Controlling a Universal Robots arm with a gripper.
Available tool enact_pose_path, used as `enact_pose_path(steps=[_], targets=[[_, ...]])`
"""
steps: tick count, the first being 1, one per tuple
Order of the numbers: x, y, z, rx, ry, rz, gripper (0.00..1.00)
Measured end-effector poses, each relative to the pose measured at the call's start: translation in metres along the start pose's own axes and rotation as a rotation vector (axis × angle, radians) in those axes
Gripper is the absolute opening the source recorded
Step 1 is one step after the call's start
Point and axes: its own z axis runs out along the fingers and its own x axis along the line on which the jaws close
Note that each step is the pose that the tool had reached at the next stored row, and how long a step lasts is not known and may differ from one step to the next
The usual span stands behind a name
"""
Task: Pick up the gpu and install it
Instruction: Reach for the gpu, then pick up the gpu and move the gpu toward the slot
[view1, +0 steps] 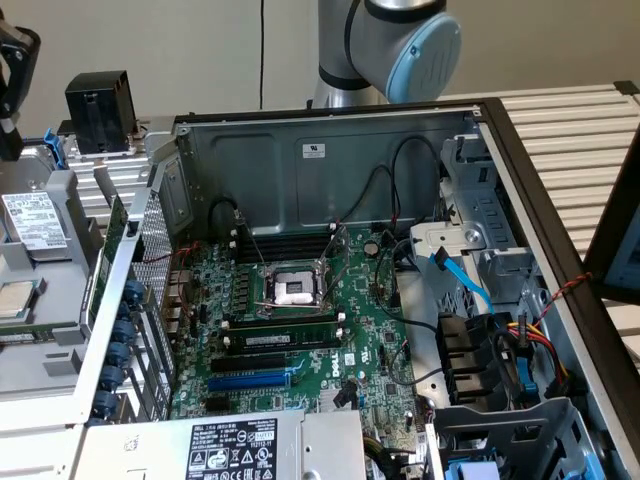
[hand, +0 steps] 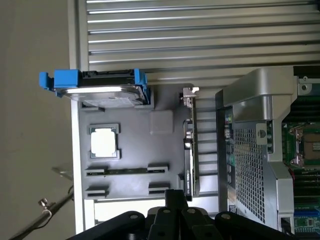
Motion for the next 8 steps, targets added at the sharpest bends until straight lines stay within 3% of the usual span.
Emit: enact_pose_path(steps=[8], targets=[[0.0001,0.0000,0.0000,-0.0001,-0.0001,0.000,0.11]])
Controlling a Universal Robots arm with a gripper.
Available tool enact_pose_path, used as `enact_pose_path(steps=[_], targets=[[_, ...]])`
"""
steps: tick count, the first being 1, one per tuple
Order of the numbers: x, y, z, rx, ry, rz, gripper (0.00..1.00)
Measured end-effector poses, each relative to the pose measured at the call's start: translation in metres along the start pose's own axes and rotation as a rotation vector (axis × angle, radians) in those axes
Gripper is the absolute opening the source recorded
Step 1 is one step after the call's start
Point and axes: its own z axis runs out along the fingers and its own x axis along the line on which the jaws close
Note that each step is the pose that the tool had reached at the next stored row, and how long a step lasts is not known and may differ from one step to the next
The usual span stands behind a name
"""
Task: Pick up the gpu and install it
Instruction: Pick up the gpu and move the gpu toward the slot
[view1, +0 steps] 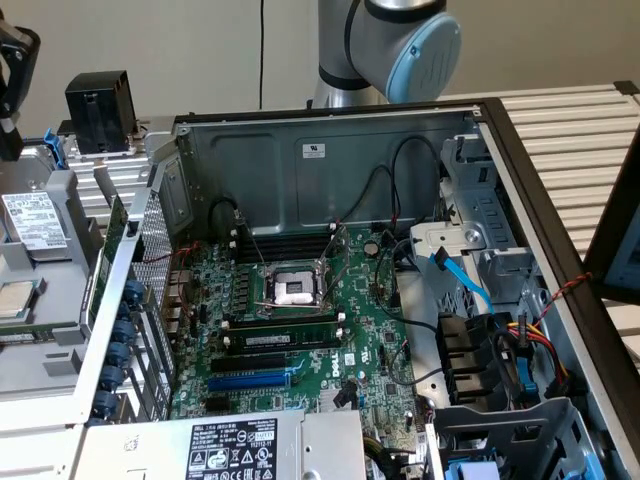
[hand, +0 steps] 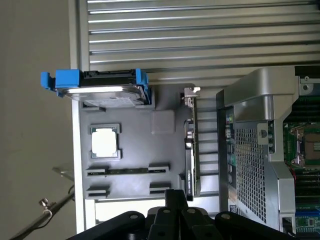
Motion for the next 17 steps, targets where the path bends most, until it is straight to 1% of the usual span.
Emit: enact_pose_path(steps=[5,6,8,9,10,11,13,15,17], targets=[[0.0001,0.0000,-0.0001,0.0001,0.0001,0.000,0.11],[0.0009,0.0000,0.0000,0.0000,-0.0017,0.000,0.11],[0.0022,0.0000,0.0000,-0.0007,-0.0110,-0.005,0.11],[0.0030,0.0000,0.0004,-0.0013,-0.0178,-0.007,0.11],[0.0038,0.0000,0.0008,-0.0017,-0.0250,-0.009,0.11],[0.0065,-0.0003,0.0016,-0.0031,-0.0358,-0.012,0.11],[0.0074,-0.0004,0.0019,-0.0032,-0.0360,-0.013,0.11],[0.0078,-0.0006,0.0051,-0.0034,-0.0377,-0.013,0.11],[0.0079,-0.0007,0.0086,-0.0044,-0.0382,-0.013,0.11]])
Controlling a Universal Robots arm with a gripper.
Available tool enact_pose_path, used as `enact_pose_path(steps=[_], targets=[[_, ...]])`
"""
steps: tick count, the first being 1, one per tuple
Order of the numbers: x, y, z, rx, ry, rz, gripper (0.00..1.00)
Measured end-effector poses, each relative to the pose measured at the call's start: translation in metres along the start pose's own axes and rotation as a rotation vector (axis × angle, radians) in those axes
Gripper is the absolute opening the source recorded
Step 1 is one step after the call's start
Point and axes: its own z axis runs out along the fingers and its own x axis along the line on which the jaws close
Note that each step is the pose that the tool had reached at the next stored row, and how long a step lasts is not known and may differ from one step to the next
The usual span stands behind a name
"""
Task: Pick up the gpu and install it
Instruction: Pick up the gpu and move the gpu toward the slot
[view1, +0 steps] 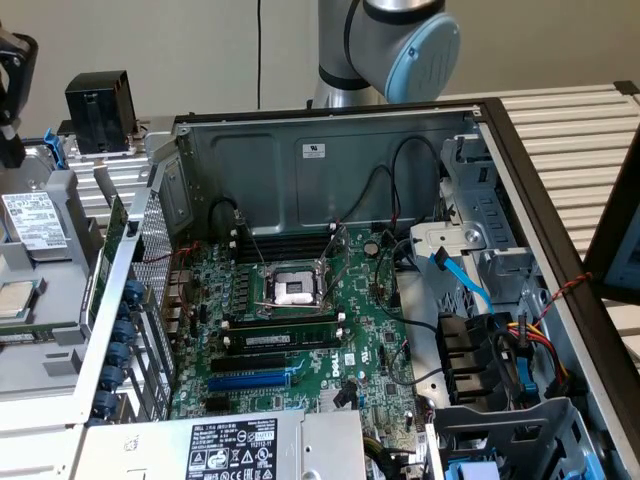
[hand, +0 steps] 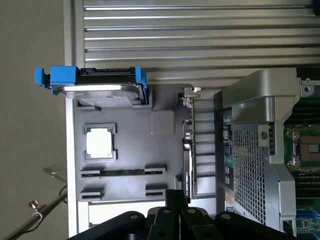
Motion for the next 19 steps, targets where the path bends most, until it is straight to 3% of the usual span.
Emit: enact_pose_path(steps=[12,16,18,19], targets=[[0.001,-0.0013,0.0197,-0.0147,-0.0062,0.000,0.12],[0.001,-0.0017,0.0265,-0.0167,-0.0086,0.000,0.30],[0.002,-0.0019,0.0289,-0.0176,-0.0124,0.000,0.42],[0.002,-0.0019,0.0293,-0.0187,-0.0161,0.000,0.42]])
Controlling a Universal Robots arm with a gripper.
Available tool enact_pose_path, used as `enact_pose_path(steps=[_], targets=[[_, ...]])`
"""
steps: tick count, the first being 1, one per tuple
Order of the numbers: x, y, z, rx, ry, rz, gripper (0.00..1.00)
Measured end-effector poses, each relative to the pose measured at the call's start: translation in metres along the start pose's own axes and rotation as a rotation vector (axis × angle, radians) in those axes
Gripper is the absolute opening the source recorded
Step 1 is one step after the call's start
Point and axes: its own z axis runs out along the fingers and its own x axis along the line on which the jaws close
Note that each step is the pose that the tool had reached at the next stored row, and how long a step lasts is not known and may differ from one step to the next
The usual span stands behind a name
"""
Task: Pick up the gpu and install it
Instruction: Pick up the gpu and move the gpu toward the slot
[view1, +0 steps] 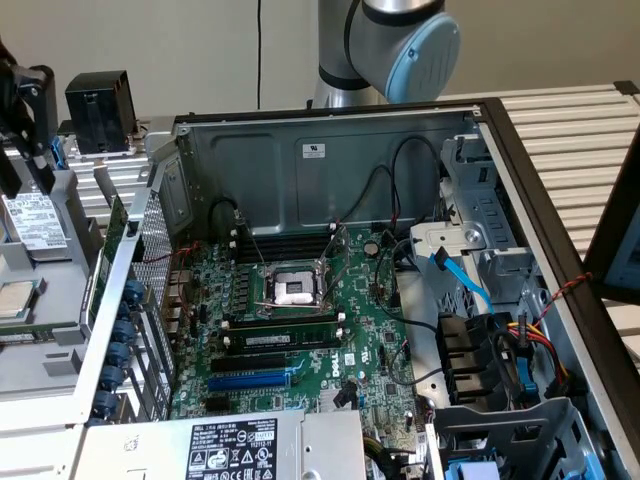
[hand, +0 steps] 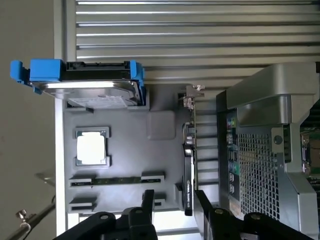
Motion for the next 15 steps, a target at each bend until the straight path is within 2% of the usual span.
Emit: enact_pose_path(steps=[1,4,10,12,15], targets=[[0.000,0.0000,0.0008,-0.0022,-0.0043,0.000,0.48],[0.000,-0.0002,0.0038,-0.0038,-0.0182,-0.001,0.48],[0.001,-0.0014,0.0137,-0.0048,-0.0275,-0.001,0.48],[0.002,-0.0016,0.0152,-0.0060,-0.0349,-0.002,0.48],[0.001,-0.0017,0.0166,-0.0121,-0.0479,-0.002,0.48]])
